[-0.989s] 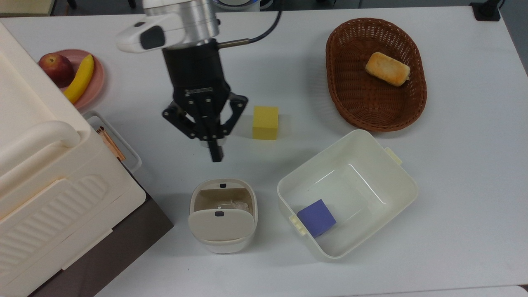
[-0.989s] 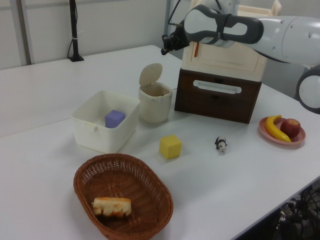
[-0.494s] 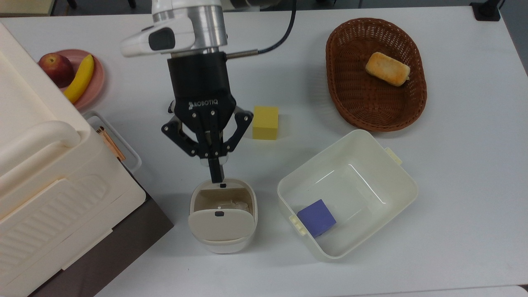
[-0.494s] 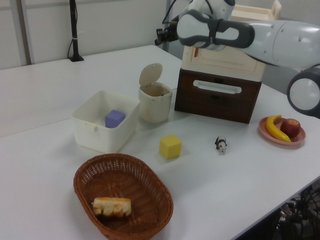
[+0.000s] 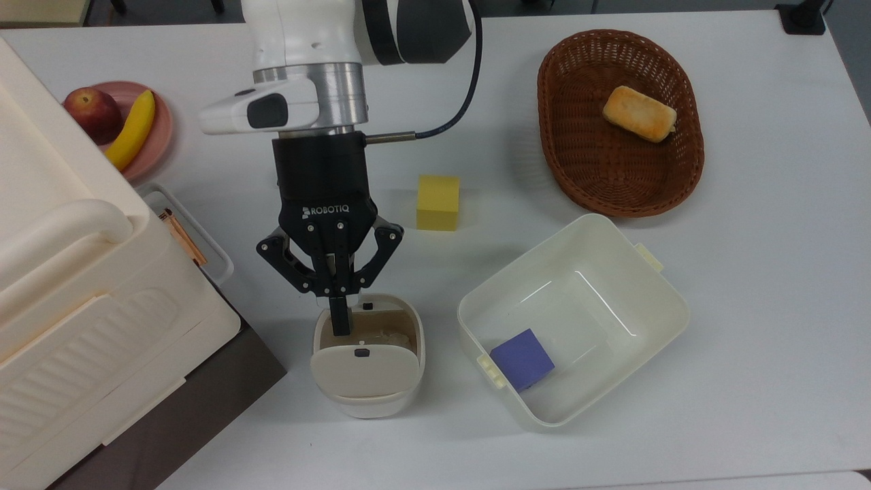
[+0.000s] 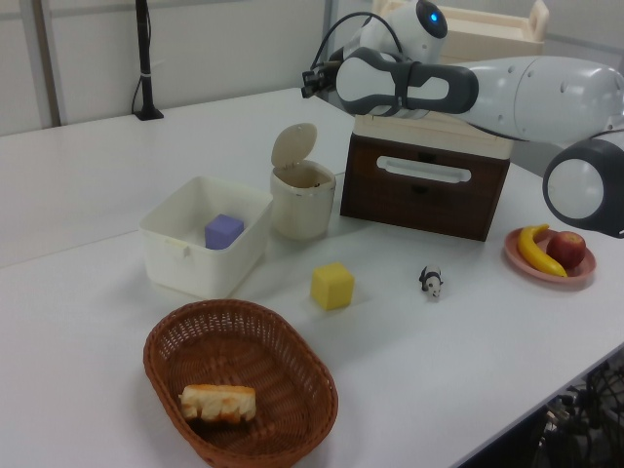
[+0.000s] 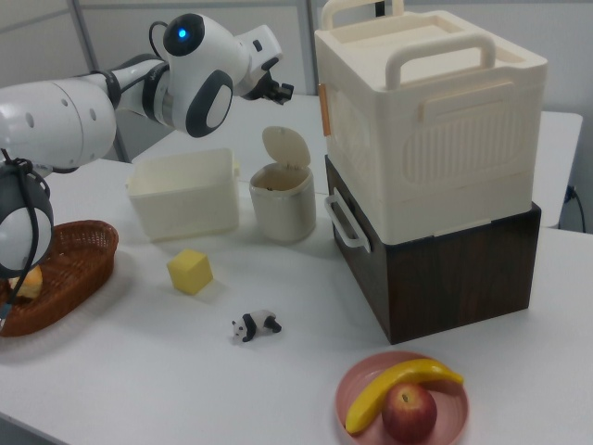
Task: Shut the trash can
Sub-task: 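Lower the open gripper behind the raised trash can lid, then push the raised lid forward with the gripper to swing it down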
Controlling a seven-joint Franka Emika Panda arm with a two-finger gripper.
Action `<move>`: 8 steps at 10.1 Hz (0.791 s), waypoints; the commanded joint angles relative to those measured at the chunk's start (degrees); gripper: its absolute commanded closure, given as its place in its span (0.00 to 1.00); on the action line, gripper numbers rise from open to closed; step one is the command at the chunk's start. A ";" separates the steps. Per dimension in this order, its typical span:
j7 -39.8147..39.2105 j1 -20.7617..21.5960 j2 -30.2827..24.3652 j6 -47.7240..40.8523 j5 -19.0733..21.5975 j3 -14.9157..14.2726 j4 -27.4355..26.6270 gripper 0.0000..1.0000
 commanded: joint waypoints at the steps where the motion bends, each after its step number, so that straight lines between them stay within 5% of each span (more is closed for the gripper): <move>1: -0.98 -0.12 1.44 0.58 -1.60 0.27 1.11 1.00; 8: -0.98 -0.20 2.75 0.66 -2.92 0.36 0.94 1.00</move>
